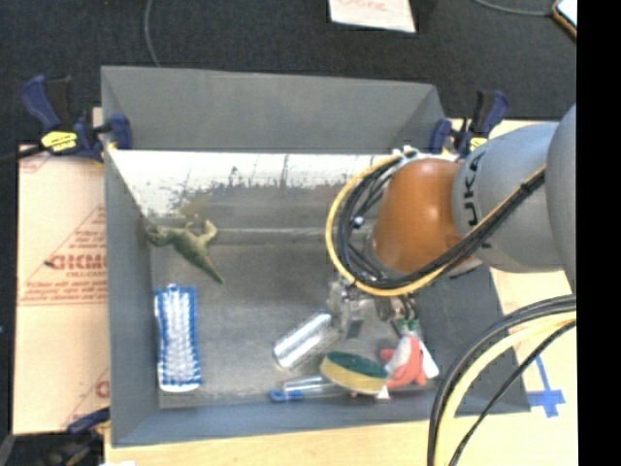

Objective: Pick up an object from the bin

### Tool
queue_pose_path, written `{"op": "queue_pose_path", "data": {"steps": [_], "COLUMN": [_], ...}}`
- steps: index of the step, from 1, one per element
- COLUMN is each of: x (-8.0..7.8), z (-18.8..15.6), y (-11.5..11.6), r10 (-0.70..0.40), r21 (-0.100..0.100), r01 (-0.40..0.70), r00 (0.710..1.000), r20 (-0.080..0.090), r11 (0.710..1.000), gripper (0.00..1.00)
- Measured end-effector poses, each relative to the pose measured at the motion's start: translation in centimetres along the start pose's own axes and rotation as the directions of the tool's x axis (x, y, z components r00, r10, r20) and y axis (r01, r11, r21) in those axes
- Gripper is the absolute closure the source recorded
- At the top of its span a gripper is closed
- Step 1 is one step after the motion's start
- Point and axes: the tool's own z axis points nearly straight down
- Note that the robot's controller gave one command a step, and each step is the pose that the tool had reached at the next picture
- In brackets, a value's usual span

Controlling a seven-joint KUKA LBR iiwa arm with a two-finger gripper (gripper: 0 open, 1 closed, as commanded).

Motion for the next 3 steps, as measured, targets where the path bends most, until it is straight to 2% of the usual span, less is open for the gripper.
{"op": "queue_pose_path", "data": {"steps": [1, 2, 3], "x": [-0.3, 4.1, -0.2], "z": [2.3, 1.8, 2.5], "y": [-1.7, 2.2, 1.3], "r10": [-0.296, 0.037, -0.257], "r21": [-0.003, 0.007, -0.002], "r01": [0.296, -0.037, 0.257], "r00": [0.955, 0.998, 0.966], "r20": [0.006, 0.042, 0.013], "r11": [0.955, 0.999, 0.966], "gripper": [1.00, 1.00, 1.00]}}
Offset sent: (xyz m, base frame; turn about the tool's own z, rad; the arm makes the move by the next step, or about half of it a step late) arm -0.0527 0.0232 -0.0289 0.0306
